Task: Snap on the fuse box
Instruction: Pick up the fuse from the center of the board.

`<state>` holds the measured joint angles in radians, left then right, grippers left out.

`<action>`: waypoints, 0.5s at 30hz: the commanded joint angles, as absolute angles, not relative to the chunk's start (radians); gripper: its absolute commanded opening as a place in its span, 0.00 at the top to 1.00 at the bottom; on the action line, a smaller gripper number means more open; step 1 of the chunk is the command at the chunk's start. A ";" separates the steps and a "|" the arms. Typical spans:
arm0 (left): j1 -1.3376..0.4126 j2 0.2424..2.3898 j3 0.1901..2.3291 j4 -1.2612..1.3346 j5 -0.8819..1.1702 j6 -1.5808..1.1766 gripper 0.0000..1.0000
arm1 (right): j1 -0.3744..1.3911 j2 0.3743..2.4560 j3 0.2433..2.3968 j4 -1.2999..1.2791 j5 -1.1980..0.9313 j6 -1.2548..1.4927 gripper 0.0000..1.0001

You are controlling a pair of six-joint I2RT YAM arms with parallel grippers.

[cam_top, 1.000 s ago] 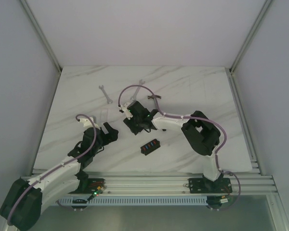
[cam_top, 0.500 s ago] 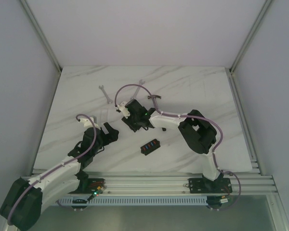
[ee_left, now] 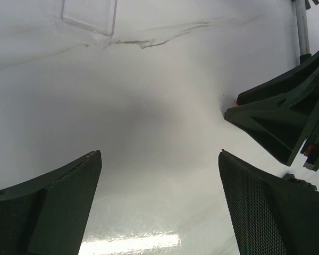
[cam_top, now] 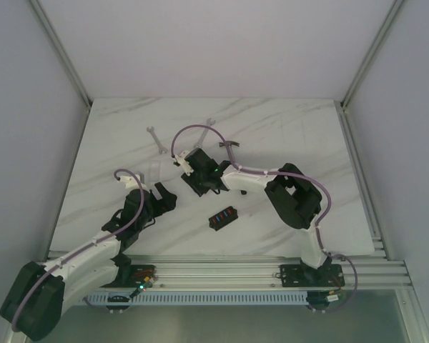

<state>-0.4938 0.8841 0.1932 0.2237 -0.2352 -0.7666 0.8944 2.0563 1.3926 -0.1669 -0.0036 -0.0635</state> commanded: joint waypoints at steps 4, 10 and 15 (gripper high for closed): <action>-0.488 0.888 0.188 0.253 -0.219 -0.775 0.00 | 0.914 2.066 1.367 -0.292 0.044 -0.039 0.63; -0.488 0.888 0.187 0.254 -0.216 -0.775 0.00 | 0.918 2.068 1.374 -0.308 0.048 -0.036 0.64; -0.488 0.889 0.187 0.259 -0.215 -0.774 0.00 | 0.922 2.070 1.374 -0.311 0.054 -0.027 0.67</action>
